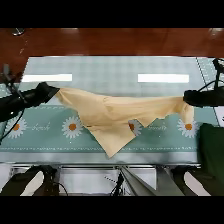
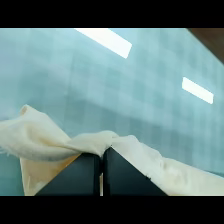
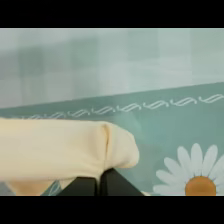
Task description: Fold the shirts.
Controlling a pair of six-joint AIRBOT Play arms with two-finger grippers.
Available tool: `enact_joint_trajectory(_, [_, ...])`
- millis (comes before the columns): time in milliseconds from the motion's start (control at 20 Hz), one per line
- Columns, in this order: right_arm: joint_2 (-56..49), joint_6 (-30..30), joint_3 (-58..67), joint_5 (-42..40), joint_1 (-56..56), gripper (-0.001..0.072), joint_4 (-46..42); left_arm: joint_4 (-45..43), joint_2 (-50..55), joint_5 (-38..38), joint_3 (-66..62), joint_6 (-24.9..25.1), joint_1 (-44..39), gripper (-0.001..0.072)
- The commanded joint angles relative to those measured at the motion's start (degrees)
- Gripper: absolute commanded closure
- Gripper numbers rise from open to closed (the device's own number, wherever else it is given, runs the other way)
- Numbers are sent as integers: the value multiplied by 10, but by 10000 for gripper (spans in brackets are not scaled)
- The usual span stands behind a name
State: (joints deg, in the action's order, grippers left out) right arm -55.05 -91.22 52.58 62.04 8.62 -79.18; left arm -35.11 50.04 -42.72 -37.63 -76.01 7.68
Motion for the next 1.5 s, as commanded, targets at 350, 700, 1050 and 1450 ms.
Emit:
enact_joint_trajectory(350, [-290,41,200,66,104,80,107,81,261,-91,-141,64,-29,5])
enact_joint_trajectory(700, [-203,81,79,105,299,90,103,-122,175,-339,-87,9,192,8])
enact_joint_trajectory(1050, [-122,231,-149,32,308,90,326,-59,86,-251,165,10,127,9])
enact_joint_trajectory(1450, [-122,229,-157,42,290,90,329,103,107,45,171,9,-158,12])
